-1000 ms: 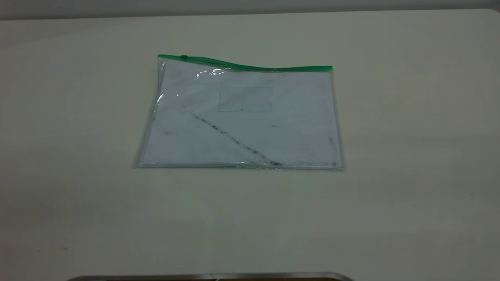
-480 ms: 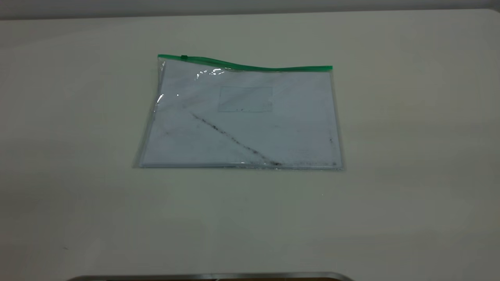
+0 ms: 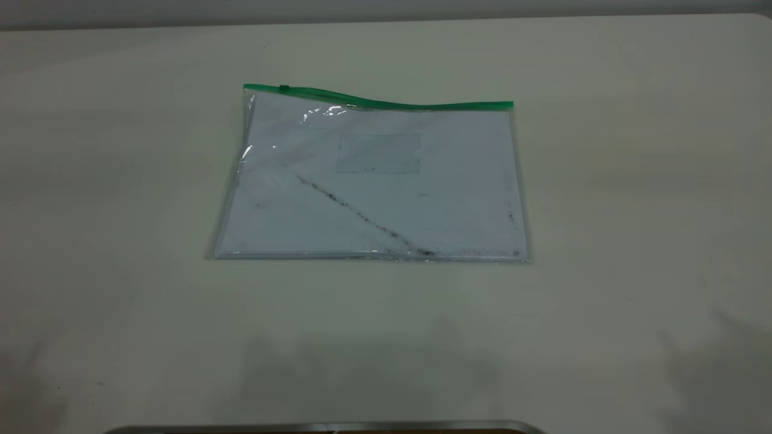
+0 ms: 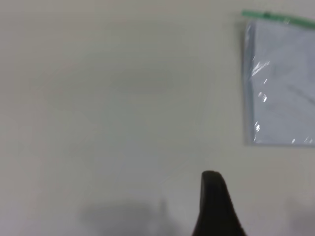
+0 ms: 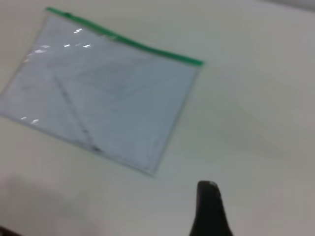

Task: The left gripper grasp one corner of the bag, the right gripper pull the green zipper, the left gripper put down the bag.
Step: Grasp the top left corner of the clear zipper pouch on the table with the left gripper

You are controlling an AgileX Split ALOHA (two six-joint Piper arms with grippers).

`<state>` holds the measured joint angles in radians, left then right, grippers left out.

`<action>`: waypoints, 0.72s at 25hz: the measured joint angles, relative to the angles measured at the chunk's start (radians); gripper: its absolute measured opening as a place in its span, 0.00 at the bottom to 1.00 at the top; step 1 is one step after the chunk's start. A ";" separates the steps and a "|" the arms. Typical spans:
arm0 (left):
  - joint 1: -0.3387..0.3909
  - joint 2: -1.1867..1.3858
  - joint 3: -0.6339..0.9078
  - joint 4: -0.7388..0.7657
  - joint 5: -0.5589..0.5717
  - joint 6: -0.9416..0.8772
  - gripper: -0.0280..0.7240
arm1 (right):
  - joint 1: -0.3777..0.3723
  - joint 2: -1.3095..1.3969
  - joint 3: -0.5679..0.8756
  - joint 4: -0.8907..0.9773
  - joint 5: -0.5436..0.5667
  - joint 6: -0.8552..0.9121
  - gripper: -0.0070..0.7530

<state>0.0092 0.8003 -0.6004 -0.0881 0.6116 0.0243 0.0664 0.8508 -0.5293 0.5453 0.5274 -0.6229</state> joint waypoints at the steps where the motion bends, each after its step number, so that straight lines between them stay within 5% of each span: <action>1: 0.000 0.066 -0.026 0.000 -0.005 0.013 0.75 | 0.000 0.058 -0.018 0.061 -0.007 -0.066 0.78; 7: 0.000 0.401 -0.157 -0.023 -0.123 0.103 0.75 | 0.008 0.382 -0.137 0.492 0.013 -0.477 0.79; 11: 0.000 0.592 -0.221 -0.094 -0.220 0.187 0.75 | 0.103 0.568 -0.214 0.712 0.004 -0.699 0.79; 18: 0.000 0.926 -0.395 -0.265 -0.238 0.376 0.75 | 0.265 0.818 -0.352 0.850 -0.020 -0.791 0.79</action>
<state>0.0092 1.7265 -0.9952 -0.3533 0.3733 0.4004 0.3315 1.6684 -0.8812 1.3952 0.5075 -1.4138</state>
